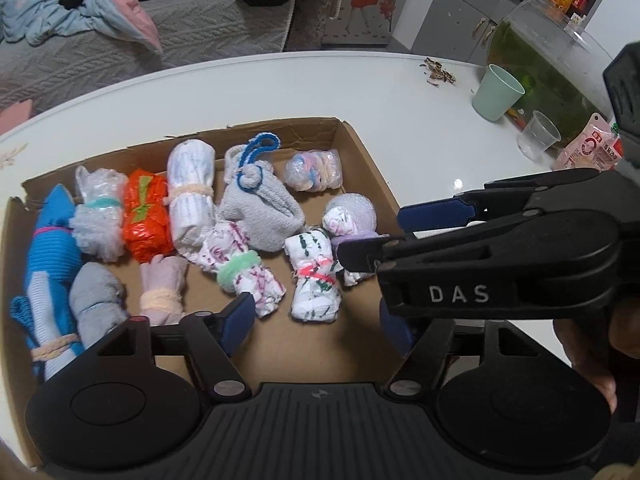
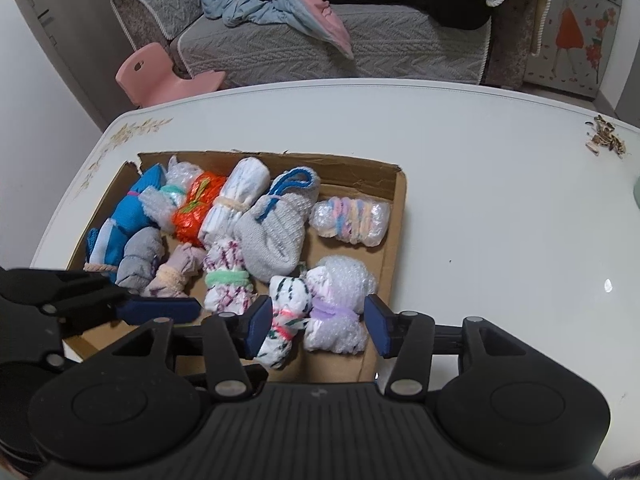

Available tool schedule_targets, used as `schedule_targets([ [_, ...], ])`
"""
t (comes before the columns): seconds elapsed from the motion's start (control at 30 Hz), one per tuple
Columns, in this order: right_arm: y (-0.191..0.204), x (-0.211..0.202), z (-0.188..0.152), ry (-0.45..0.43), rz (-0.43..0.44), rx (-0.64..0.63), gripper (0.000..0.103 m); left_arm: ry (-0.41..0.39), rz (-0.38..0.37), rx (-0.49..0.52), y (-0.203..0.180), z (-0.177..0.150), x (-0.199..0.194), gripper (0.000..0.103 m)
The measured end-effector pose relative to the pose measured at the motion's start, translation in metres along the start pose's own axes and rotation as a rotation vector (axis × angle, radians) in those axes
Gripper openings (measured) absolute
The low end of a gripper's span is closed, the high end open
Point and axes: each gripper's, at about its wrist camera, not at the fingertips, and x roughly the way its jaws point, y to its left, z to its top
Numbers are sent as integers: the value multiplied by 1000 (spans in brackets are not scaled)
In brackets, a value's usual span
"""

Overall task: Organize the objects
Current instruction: 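Lower the green-leaf sock with the left tool while the right tool lowers the bubble-wrapped ball, opening both, then grasp the teal-banded white sock with the left tool while the right tool grasps the clear plastic bundle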

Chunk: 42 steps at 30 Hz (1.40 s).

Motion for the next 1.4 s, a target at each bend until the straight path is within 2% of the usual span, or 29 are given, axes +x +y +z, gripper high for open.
schedule_targets([
  [0.13,4,-1,-3,11,0,-13,52,2,14,-7,5,-4,-11,87],
  [0.33,9,-4,-12,20,5,-13,64,3,33,-4,16,-16,-31,89],
  [0.5,15,-12,-21,12,3,-12,67,-15,36,-18,26,-27,-54,90],
  [0.7,30,-30,-38,1,7,-48,74,-4,60,-3,34,-59,-78,93],
  [0.83,40,-40,-53,11,48,-46,74,25,57,-16,39,-83,-87,93],
  [1.03,72,-54,-88,51,101,-178,74,52,53,-14,47,-117,-100,97],
  [1.17,98,-49,-118,147,169,-332,74,98,59,-38,54,-136,-90,97],
  [1.3,122,-33,-144,238,175,-485,68,145,70,-53,59,-146,-77,97],
  [1.4,131,-22,-152,266,173,-547,64,154,88,-33,57,-150,-71,97],
])
